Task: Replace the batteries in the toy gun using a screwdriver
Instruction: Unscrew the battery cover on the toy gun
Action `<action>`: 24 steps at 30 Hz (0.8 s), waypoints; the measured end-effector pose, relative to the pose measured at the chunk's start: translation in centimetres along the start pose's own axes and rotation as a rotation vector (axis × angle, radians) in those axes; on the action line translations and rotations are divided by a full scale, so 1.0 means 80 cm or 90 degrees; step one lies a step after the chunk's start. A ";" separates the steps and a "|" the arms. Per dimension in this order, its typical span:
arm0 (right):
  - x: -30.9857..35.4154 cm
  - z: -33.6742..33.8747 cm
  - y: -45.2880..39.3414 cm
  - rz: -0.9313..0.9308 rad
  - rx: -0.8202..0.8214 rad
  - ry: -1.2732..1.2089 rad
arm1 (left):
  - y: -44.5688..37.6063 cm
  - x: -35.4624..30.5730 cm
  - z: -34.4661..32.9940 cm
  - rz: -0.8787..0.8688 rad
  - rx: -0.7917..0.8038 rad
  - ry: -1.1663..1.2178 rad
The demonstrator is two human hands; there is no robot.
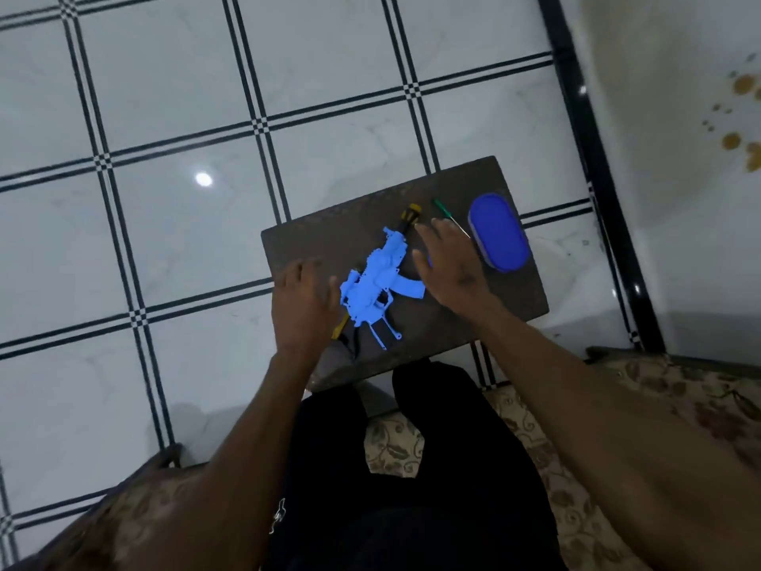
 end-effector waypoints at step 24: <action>-0.053 -0.224 -0.205 0.229 -0.175 0.067 | -0.101 0.133 -0.289 -0.097 -0.253 0.026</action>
Point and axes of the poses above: each hand's wrist, its own y-axis away from the middle knuckle, its own z-axis out of the back of the hand, x = y × z, the point moved 4 cm from there along -y, towards the middle knuckle, and after that the axes turned 7 degrees about -z, right-handed, at the moved point
